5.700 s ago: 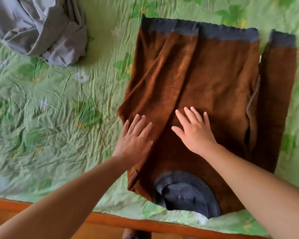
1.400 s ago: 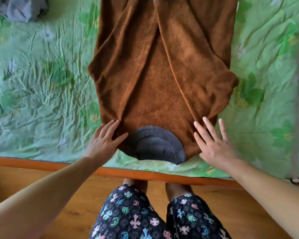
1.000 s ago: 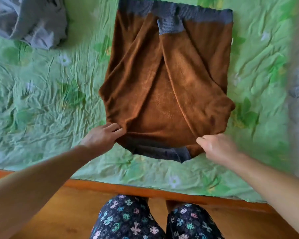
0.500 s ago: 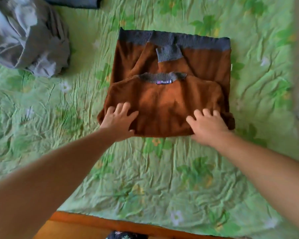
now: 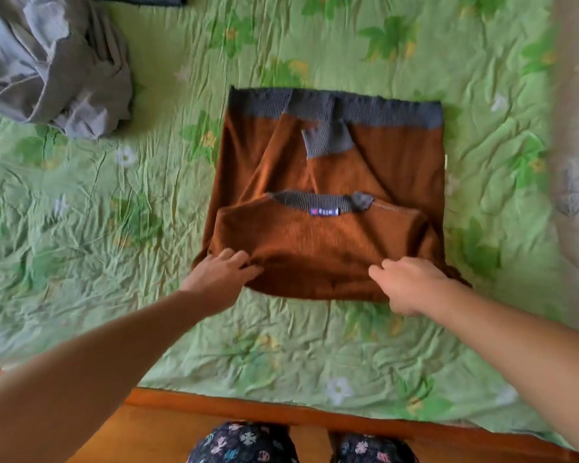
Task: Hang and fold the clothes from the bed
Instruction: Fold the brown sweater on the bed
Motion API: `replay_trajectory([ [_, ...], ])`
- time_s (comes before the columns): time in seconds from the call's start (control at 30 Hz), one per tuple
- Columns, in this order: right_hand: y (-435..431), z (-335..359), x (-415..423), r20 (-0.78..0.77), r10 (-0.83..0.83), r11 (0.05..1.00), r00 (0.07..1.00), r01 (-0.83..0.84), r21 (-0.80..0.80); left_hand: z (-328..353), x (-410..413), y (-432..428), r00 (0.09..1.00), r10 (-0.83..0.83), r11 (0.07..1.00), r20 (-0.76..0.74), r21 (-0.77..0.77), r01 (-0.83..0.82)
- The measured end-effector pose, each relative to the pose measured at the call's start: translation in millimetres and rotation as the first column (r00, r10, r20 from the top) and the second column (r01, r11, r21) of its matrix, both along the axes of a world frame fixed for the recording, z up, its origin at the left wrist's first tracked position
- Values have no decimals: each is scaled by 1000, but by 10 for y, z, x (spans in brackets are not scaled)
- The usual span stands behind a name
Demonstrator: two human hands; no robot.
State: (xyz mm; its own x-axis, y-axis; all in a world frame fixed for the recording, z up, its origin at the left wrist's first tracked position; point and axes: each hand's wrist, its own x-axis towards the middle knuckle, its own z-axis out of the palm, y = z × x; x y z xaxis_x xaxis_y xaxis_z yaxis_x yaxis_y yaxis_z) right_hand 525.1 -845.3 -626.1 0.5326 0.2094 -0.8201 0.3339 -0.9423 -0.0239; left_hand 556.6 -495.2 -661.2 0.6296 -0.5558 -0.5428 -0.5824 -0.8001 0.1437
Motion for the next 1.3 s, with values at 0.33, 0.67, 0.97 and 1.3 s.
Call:
replay_trajectory([
  [0.33,3,-134,95,471,-312,950,825,275,147,-6,-9,-197,926,243,970,290,-106,-221],
  [0.67,-494,-204,397,-31,-507,862,862,504,-57,8,609,-232,865,467,884,-183,86,-459],
  [0.97,-721,-249,497,-151,-547,824,823,562,78,58,776,-49,822,512,841,-250,-50,-539],
  [1.3,-1296,140,1887,111,-655,748,747,620,238,417,2162,-220,762,643,688,-82,-377,-621],
])
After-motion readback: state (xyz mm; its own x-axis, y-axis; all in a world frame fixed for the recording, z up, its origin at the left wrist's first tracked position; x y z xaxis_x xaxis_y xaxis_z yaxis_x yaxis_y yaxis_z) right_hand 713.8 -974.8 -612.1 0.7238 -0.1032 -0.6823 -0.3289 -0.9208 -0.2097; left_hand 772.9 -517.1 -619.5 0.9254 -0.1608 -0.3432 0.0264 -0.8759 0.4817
